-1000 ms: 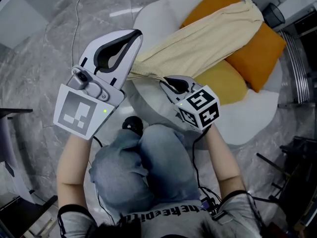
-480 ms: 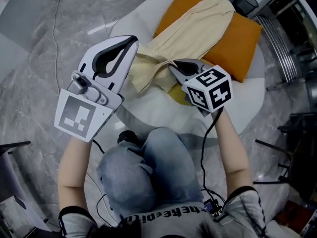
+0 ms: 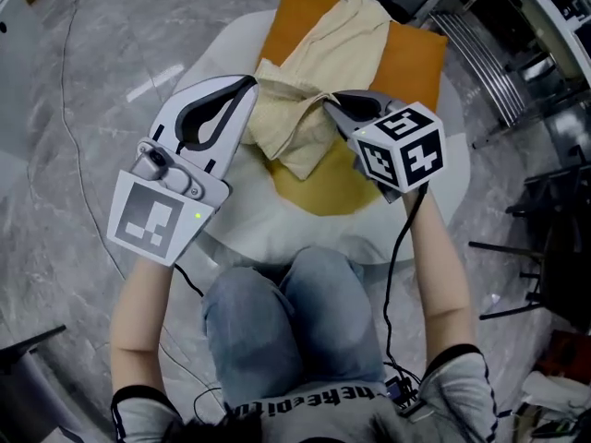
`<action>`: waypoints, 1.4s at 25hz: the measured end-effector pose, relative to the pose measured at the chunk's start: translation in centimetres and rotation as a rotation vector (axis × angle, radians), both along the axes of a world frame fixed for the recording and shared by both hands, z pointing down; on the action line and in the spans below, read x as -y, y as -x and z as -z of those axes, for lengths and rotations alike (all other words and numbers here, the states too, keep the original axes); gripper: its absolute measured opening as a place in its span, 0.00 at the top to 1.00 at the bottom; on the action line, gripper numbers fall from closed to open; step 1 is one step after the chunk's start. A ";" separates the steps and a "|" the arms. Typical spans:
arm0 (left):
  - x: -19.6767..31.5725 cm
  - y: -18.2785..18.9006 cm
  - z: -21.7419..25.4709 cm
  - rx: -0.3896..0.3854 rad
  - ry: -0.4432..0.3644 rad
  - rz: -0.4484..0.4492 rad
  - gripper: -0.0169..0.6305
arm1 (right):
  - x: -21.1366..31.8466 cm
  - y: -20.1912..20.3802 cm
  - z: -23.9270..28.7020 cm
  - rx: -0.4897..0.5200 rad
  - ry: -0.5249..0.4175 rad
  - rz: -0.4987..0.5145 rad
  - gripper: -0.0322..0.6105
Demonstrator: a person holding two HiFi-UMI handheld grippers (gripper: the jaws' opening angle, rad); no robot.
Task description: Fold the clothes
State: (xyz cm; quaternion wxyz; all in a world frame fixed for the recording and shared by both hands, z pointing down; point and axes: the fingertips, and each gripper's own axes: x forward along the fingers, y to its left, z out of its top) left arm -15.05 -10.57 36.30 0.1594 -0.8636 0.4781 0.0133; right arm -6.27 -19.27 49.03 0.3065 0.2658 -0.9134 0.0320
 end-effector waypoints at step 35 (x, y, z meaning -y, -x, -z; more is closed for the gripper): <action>25.4 -5.2 5.0 0.000 0.120 -0.191 0.97 | 33.7 -9.0 9.4 -0.149 -0.154 -0.299 0.88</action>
